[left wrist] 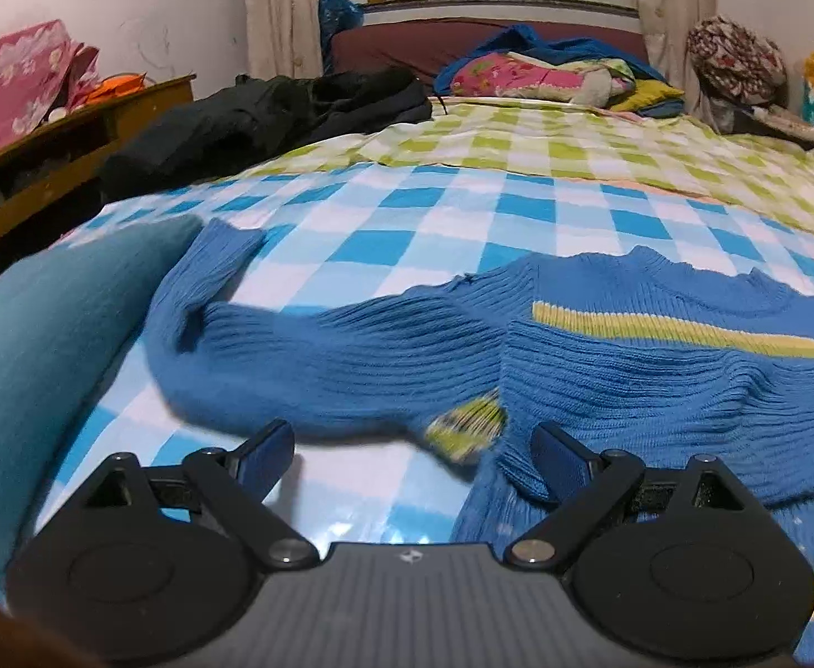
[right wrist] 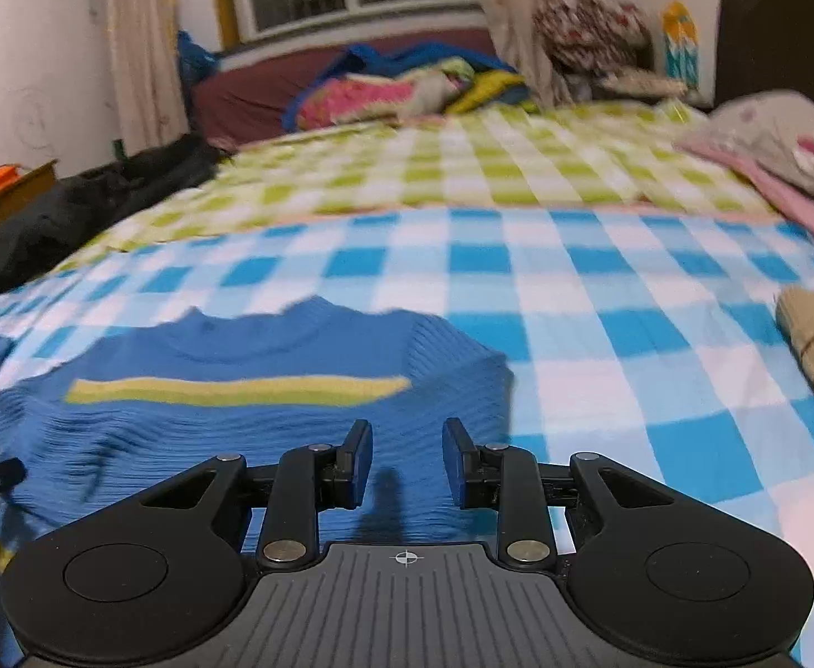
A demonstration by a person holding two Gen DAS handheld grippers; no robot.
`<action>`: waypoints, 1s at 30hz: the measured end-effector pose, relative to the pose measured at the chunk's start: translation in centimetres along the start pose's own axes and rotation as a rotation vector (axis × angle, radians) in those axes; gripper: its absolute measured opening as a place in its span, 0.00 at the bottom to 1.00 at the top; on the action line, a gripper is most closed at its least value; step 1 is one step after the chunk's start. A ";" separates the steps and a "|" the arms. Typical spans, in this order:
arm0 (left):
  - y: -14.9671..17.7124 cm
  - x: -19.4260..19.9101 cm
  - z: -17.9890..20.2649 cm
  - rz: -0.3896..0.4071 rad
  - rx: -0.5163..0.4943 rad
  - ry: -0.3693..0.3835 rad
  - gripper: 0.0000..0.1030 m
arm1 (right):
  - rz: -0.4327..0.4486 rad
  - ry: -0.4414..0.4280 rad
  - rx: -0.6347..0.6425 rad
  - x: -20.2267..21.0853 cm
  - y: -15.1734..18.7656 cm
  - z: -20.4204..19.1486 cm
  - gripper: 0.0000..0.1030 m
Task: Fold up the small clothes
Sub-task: 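Move the right gripper to the other sleeve cuff by the teal cushion and grasp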
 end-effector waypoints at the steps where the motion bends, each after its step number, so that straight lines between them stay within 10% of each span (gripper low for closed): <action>1: 0.1 0.4 -0.3 0.001 0.011 0.006 0.95 | 0.003 -0.014 0.019 0.3 0.0 -0.9 0.27; 30: 0.6 1.3 -12.8 0.014 0.238 -0.051 0.95 | -0.150 -0.351 0.262 -2.0 1.3 -24.9 0.37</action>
Point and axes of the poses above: each gripper's, at about its wrist camera, not at the fingertips, and x roughly against the way its jaws point, z to its right, y to its underside, the point moved 9 cm from there along -x, roughly the way its jaws point, and after that the axes turned 1 degree about -x, right-handed, at the moved point
